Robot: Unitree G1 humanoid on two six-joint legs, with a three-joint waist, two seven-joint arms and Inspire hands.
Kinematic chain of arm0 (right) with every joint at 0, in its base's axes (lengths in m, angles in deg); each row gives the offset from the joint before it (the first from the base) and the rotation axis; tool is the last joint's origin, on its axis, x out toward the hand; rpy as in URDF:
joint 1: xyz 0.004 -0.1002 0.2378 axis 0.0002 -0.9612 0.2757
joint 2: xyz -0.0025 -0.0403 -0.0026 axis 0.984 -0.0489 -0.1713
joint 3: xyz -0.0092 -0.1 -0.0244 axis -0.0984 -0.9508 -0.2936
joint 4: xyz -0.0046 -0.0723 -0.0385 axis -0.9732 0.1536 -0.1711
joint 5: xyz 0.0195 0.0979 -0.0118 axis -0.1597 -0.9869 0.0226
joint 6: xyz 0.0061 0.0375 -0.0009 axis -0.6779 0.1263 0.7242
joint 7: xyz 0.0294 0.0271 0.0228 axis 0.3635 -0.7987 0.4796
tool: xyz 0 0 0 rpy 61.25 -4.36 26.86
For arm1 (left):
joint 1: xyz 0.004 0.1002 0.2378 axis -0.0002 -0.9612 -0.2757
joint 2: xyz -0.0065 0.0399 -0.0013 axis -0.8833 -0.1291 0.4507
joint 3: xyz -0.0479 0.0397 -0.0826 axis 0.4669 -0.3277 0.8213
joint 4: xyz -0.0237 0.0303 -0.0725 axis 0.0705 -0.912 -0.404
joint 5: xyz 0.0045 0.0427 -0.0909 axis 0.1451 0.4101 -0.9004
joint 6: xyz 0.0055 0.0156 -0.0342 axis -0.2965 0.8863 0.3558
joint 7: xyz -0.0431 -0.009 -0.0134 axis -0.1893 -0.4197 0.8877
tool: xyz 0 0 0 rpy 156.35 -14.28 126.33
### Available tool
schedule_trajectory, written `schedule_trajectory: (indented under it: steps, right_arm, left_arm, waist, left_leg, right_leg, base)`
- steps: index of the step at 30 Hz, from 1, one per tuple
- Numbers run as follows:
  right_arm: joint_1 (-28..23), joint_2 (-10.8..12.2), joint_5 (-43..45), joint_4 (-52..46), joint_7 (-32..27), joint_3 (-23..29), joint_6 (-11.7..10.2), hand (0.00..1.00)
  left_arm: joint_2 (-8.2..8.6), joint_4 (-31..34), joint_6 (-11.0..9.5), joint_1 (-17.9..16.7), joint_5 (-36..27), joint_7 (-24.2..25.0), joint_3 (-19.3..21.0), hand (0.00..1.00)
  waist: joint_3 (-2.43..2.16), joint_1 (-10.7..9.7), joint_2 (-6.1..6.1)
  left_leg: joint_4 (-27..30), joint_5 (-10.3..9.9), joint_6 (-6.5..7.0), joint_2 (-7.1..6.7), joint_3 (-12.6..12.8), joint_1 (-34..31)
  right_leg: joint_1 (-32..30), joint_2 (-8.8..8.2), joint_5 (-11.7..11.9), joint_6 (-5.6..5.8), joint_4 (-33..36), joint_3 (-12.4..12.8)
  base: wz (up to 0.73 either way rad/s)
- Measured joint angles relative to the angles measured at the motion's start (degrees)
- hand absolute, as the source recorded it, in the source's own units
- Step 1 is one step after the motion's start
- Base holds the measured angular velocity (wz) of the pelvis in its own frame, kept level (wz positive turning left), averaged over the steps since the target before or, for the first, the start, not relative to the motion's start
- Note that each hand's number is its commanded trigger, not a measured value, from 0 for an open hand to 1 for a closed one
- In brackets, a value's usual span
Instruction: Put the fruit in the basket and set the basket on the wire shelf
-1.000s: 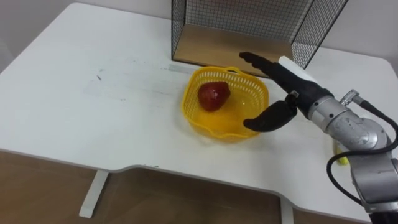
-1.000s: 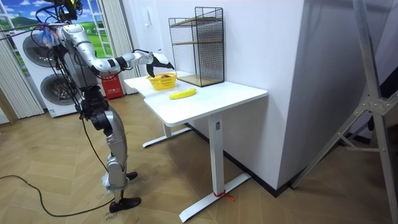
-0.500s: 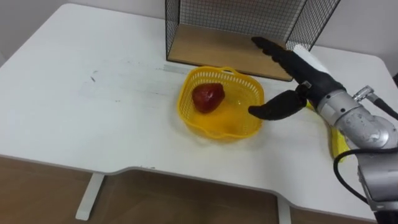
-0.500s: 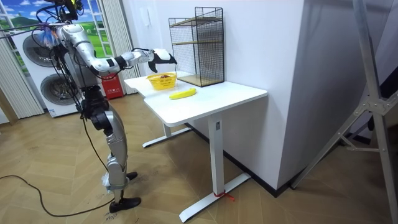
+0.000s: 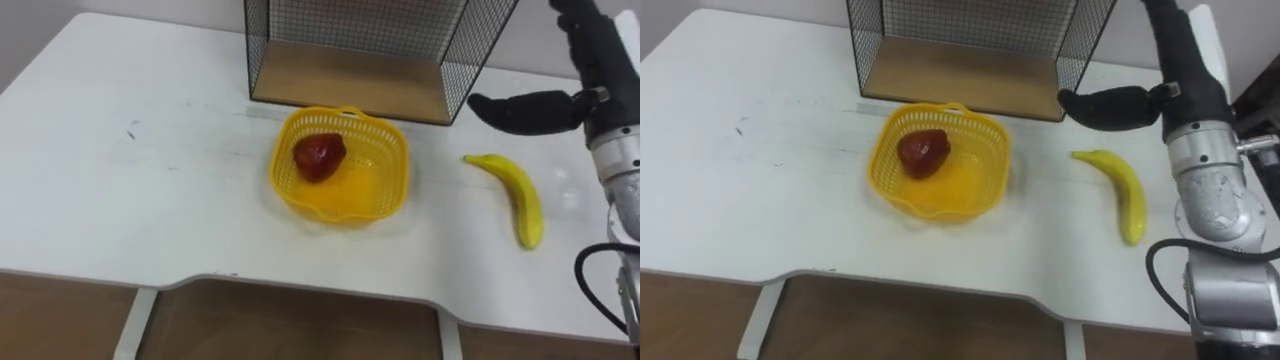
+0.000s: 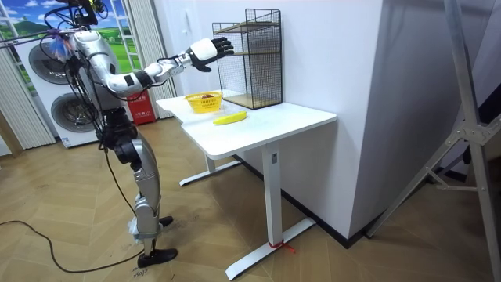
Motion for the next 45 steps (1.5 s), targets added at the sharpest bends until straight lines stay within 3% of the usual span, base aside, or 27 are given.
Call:
schedule_trajectory:
  steps: [7, 11, 19, 25, 28, 30, 36, 45]
  right_arm:
    - [-0.1, 0.0, -1.6, 3.1, -4.1, 0.0, -0.1, 0.0]
    - [-0.1, 0.0, -2.9, 7.8, -4.2, 0.0, -0.1, 0.0]
    - [0.0, -0.1, -6.3, 14.9, -3.9, 0.0, 1.2, 0.0]
    - [0.3, -0.2, -8.5, 17.0, -2.6, 0.0, 3.3, 0.0]
    - [0.8, -0.6, -11.3, 17.8, -1.0, -0.1, 3.5, 0.0]
    - [2.5, -0.9, -12.4, 19.6, 0.7, -0.2, 5.2, 0.0]
    - [5.7, -1.6, -13.3, 25.8, 5.0, -0.4, 7.5, 0.0]
    - [5.9, -1.6, -10.6, 28.0, 8.2, -0.6, 10.0, 0.0]
  left_arm:
    - [0.07, 0.1, 0.0, 0.1, 0.0, -0.2, 0.1, 0.0]
    - [0.07, 0.3, 0.1, 0.1, 0.0, -0.4, -0.1, 0.0]
    - [0.07, 1.3, 1.5, 0.0, 0.0, -0.4, -0.2, 0.0]
    - [0.08, 1.3, 2.7, 0.0, 0.1, -0.3, 0.2, 0.0]
    - [0.08, 1.7, 3.7, 0.0, 0.1, -0.4, 0.6, 0.0]
    - [0.09, 2.2, 4.4, 0.0, 0.1, -0.4, 0.6, 0.0]
    - [0.03, 2.6, 6.1, -0.1, 0.0, -0.4, 0.6, 0.0]
    - [-0.04, 2.7, 7.7, -0.4, 0.4, -0.4, 0.8, 0.0]
  waist:
    - [-0.13, -0.8, 0.05]
    - [-0.49, -0.8, -0.06]
    - [-0.06, -0.6, 0.64]
    - [-0.31, -0.7, 1.33]
    - [-0.32, -0.5, 1.1]
    - [-0.38, -0.6, 0.79]
    - [-0.64, -0.6, 0.28]
    - [-0.58, -0.4, 0.12]
  left_leg:
    - [-0.4, 0.0, 0.01, 0.03, 0.6, 0.8]
    - [-0.7, 0.0, -0.01, 0.03, 0.7, 1.1]
    - [-0.7, 0.0, -0.01, 0.05, 0.8, 0.9]
    - [-0.8, 0.0, -0.01, 0.04, 0.9, 1.0]
    - [-0.7, 0.0, -0.02, 0.03, 0.9, 1.1]
    - [-0.7, 0.0, -0.02, -0.01, 1.0, 1.0]
    - [-0.7, 0.0, -0.02, -0.01, 0.9, 1.0]
    - [-0.7, 0.0, -0.01, -0.04, 0.6, 0.9]
  right_leg:
    - [-0.1, -0.02, 0.0, 0.0, 0.0, 0.7]
    - [0.1, -0.02, 0.0, 0.0, 0.0, 0.7]
    - [0.1, -0.05, 0.0, 0.0, 0.0, 0.8]
    - [-0.2, -0.05, 0.0, 0.01, 0.0, 0.9]
    - [-0.2, -0.04, 0.0, 0.01, -0.1, 0.9]
    - [-0.2, -0.04, 0.0, 0.01, -0.1, 1.0]
    - [-0.2, -0.02, 0.0, 0.01, -0.1, 1.1]
    - [0.0, -0.01, 0.0, 0.02, -0.1, 0.7]
  base:
    - [-0.05]
    - [0.0]
    - [0.0]
    - [-0.01]
    - [0.0]
    - [0.0]
    - [0.0]
    - [0.01]
